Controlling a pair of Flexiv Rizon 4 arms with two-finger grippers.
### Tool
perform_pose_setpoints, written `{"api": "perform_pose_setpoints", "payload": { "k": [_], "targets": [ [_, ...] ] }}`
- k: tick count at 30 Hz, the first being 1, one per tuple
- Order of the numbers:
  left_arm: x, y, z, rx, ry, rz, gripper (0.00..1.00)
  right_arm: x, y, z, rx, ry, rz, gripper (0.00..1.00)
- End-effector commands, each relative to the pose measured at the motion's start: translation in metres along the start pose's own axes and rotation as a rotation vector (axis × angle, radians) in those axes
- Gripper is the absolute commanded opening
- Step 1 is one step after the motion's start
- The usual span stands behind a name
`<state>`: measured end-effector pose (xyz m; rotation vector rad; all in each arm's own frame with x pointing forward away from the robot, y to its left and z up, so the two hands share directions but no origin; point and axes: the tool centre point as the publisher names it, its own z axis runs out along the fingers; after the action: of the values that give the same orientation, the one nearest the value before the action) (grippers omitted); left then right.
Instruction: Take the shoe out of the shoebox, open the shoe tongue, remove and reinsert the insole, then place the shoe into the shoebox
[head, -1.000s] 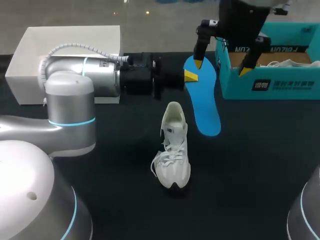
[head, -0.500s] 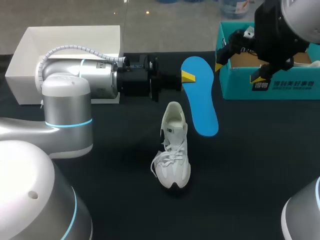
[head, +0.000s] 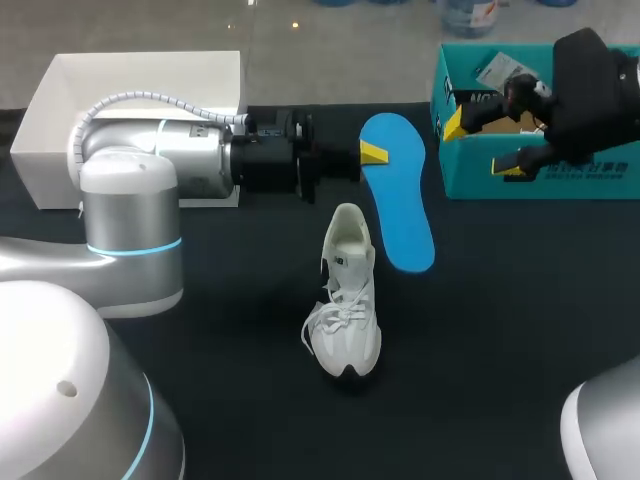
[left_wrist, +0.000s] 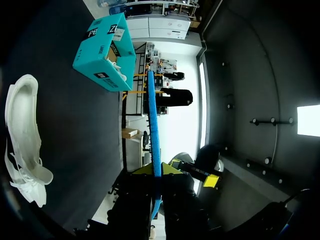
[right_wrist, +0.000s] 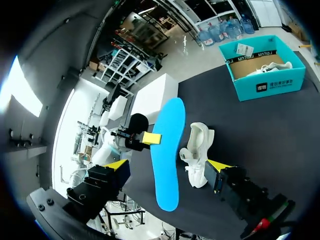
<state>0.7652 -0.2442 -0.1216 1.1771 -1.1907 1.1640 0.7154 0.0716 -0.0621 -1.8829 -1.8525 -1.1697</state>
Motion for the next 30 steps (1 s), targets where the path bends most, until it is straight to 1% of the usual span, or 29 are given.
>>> {"api": "perform_pose_setpoints", "payload": {
  "k": [1,6,8,9,11,14,16,21,22,26,30],
  "targets": [
    [-0.002,0.001,-0.001,-0.001,0.000,-0.002,0.00,-0.006,-0.002,0.003,-0.004,0.502,-0.001,1.00],
    [-0.001,0.000,-0.001,-0.001,0.006,-0.006,0.00,-0.006,-0.002,0.003,-0.004,0.502,-0.001,1.00],
    [0.001,0.000,-0.002,-0.003,0.015,-0.012,0.00,-0.009,-0.001,0.008,-0.023,0.633,0.023,1.00],
    [0.003,0.000,-0.003,-0.004,0.017,-0.014,0.00,-0.009,-0.001,0.009,-0.019,0.678,0.029,1.00],
    [0.004,0.000,-0.004,-0.007,0.017,-0.013,0.00,-0.011,0.001,0.011,-0.030,0.749,0.036,1.00],
    [0.006,-0.001,-0.006,-0.010,0.026,-0.022,0.00,-0.015,0.002,0.013,-0.023,0.827,0.043,1.00],
    [0.008,-0.001,-0.008,-0.012,0.035,-0.030,0.00,-0.016,0.004,0.014,0.008,0.878,0.042,1.00],
    [0.012,0.001,-0.011,-0.028,0.050,-0.045,0.00,-0.019,0.005,0.021,0.055,0.886,0.036,1.00],
    [0.012,0.001,-0.011,-0.029,0.051,-0.046,0.00,-0.019,0.005,0.022,0.063,0.901,0.030,1.00],
    [0.013,0.002,-0.011,-0.034,0.053,-0.043,0.00,-0.017,0.006,0.025,0.071,0.936,0.028,1.00],
    [0.013,0.003,-0.010,-0.040,0.048,-0.037,0.00,-0.019,0.005,0.030,0.097,0.902,0.047,1.00]
  ]
}}
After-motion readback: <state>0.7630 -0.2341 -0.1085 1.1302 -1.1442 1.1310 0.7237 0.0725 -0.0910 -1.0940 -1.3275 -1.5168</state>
